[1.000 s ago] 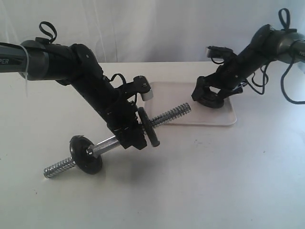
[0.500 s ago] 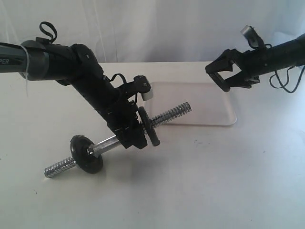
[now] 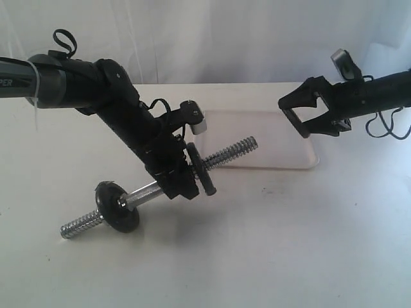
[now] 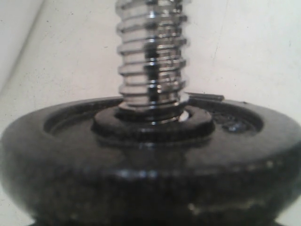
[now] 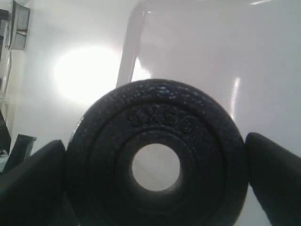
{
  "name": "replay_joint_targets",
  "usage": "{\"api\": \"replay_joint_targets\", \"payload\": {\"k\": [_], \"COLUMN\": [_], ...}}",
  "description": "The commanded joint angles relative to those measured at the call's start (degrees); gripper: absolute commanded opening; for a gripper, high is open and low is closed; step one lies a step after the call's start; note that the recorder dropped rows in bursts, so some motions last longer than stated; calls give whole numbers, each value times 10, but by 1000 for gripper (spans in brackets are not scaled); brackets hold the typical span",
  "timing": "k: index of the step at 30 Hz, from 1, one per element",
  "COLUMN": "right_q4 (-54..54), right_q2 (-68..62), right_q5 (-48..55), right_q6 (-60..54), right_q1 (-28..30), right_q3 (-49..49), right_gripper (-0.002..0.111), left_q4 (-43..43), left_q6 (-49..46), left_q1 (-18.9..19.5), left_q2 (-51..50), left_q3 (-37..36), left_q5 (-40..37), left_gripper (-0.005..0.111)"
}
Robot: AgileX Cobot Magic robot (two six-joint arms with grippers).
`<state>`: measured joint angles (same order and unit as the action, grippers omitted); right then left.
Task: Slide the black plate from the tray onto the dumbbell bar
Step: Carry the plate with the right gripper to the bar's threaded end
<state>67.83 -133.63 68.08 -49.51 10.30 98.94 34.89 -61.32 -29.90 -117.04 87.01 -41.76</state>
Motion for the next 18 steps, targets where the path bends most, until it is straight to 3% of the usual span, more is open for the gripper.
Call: {"api": "replay_joint_targets", "payload": {"k": [1, 12, 18], "right_q4": [44, 103, 137], "right_q2": [61, 160, 169], "right_q5": [19, 19, 19], "right_q6": [-19, -19, -18], "right_q1": [6, 6, -11], "right_q3": [-59, -228, -270], "right_gripper": [0, 0, 0], "left_q4": [58, 77, 82], "left_q6": [-2, -4, -4], "left_q1": [0, 0, 0], "left_q2": [38, 38, 38], "left_q3": [10, 10, 10], "left_q5": [4, 15, 13], "left_gripper": [0, 0, 0]}}
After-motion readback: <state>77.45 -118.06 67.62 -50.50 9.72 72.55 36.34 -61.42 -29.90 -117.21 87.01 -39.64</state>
